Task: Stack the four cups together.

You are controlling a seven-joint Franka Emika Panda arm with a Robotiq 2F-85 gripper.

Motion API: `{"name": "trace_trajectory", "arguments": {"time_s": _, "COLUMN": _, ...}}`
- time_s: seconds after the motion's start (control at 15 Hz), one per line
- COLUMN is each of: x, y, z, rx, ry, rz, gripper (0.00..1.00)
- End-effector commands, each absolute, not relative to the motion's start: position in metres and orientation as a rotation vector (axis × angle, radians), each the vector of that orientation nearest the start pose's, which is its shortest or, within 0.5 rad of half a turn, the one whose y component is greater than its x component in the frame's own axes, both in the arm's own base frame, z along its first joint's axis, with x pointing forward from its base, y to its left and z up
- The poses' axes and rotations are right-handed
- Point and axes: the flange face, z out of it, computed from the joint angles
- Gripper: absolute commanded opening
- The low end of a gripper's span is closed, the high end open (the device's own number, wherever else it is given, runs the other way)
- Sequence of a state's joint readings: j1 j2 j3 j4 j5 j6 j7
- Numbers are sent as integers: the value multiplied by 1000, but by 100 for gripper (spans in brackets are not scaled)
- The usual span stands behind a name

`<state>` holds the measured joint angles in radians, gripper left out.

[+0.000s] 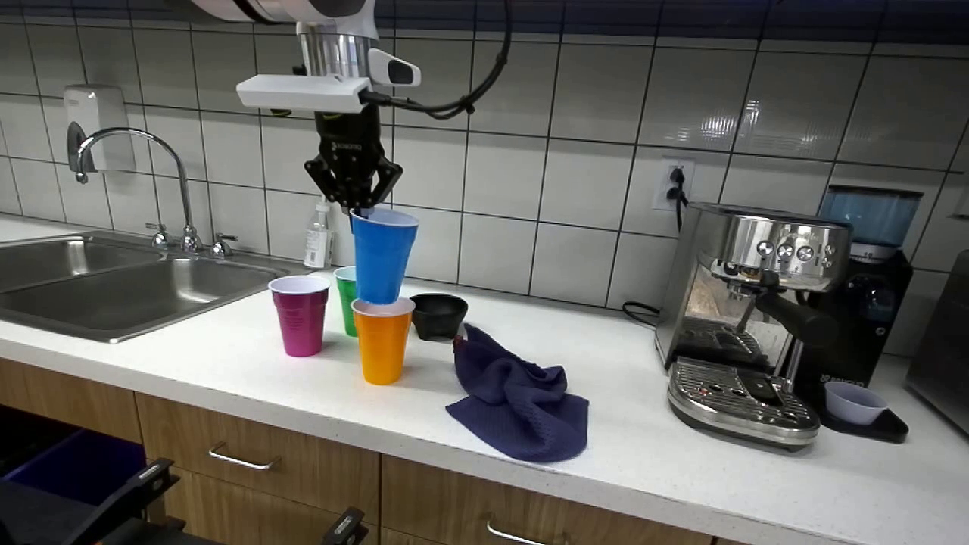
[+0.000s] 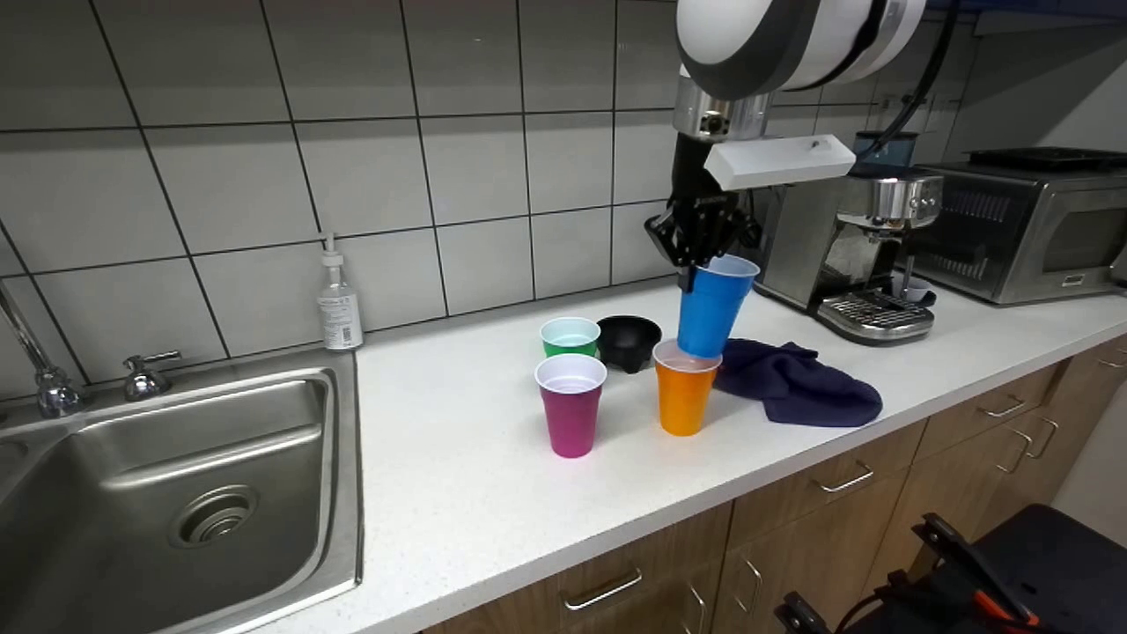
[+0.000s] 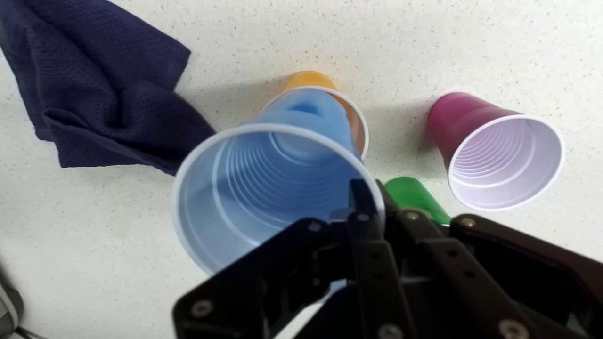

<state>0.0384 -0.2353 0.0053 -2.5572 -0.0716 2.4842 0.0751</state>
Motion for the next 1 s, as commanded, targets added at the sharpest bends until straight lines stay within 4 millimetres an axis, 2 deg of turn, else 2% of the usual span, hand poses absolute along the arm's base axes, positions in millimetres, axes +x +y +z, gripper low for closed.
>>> {"name": "trace_trajectory", "arguments": {"time_s": 0.0, "x": 448, "y": 23, "z": 366, "rx": -3162, "ry": -62, "rz": -275, "gripper": 1}}
{"name": "trace_trajectory", "arguments": {"time_s": 0.93, "x": 462, "y": 23, "z": 351, "rx": -3163, "ry": -59, "rz": -260, "gripper": 1}}
